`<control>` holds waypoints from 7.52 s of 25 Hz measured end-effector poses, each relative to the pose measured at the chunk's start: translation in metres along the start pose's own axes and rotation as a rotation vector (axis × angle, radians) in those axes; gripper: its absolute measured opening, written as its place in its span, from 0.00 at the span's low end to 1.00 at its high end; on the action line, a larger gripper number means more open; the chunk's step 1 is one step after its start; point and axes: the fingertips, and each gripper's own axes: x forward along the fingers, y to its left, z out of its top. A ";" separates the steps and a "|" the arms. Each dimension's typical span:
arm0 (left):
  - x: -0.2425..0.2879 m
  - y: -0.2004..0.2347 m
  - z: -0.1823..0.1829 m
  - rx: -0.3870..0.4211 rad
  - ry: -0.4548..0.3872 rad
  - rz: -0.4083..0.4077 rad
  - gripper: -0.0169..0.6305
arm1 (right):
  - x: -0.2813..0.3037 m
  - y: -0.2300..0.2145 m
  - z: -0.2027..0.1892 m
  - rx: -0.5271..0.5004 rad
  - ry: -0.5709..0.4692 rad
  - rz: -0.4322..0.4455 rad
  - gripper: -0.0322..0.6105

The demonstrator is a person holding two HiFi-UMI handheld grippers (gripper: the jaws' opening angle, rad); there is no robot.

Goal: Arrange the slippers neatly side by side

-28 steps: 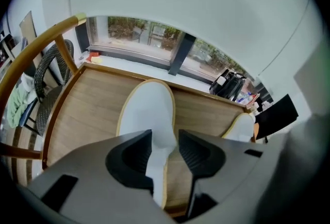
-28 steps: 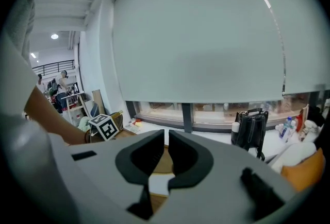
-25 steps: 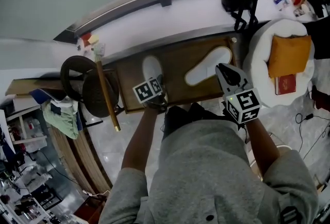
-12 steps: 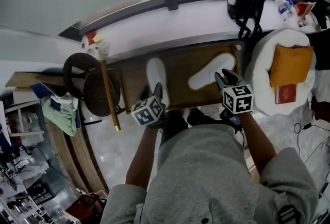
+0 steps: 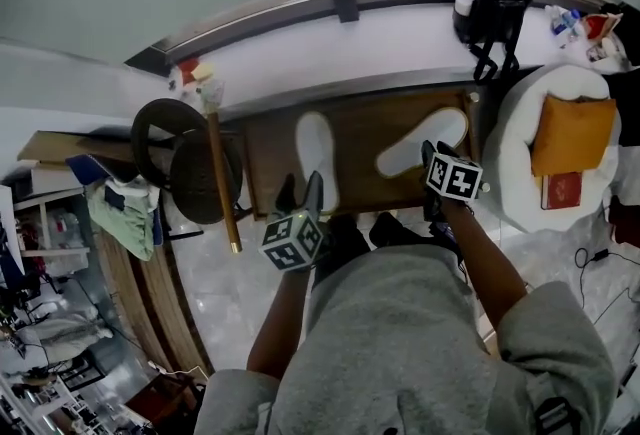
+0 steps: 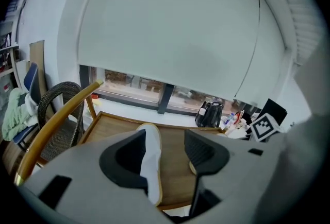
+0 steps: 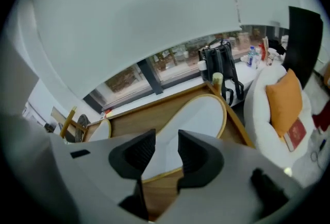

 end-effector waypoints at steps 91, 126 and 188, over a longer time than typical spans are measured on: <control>-0.056 0.056 -0.044 -0.129 0.001 0.116 0.39 | 0.070 0.158 -0.081 -0.430 0.455 0.220 0.10; -0.063 0.054 -0.046 -0.131 0.005 0.140 0.39 | 0.079 0.161 -0.077 -0.835 0.460 0.199 0.11; -0.230 -0.008 0.007 0.211 -0.328 -0.111 0.05 | -0.312 0.154 -0.014 -0.513 -0.635 0.258 0.09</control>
